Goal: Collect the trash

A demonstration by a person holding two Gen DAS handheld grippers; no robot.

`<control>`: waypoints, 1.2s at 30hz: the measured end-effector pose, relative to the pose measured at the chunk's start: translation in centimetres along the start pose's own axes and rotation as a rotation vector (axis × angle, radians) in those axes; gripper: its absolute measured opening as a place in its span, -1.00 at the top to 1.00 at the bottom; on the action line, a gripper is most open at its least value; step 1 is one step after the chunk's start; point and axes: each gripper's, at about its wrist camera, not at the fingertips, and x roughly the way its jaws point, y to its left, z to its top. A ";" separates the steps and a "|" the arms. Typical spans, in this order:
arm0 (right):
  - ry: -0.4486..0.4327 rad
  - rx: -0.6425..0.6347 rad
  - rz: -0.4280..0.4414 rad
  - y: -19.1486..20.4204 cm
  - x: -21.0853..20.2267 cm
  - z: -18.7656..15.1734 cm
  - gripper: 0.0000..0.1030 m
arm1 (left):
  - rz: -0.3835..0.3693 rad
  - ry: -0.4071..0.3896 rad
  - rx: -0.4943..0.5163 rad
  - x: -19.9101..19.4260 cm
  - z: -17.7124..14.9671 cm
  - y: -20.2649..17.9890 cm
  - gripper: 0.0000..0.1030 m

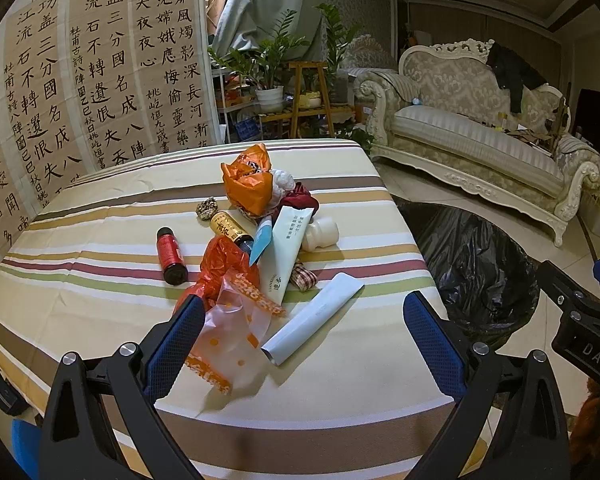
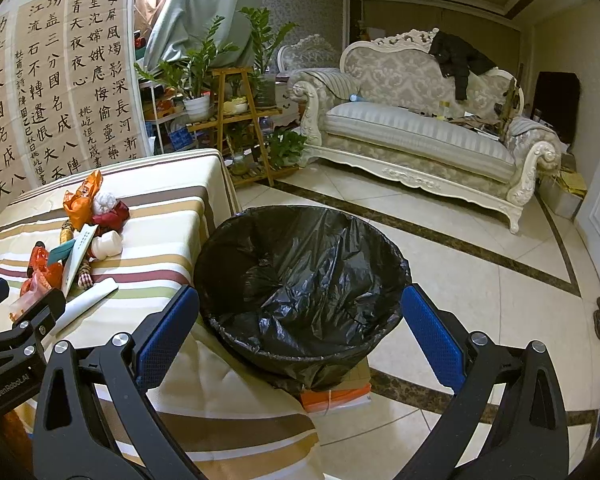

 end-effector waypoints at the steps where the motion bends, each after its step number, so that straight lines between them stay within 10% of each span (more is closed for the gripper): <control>1: 0.000 0.000 -0.001 0.0 0.0 0.0 -0.92 | 0.001 0.000 0.000 0.0 0.0 0.0 -0.88; 36: 0.002 -0.001 -0.006 -0.1 0.1 0.0 -0.92 | 0.001 0.030 0.003 0.8 -0.4 0.1 -0.88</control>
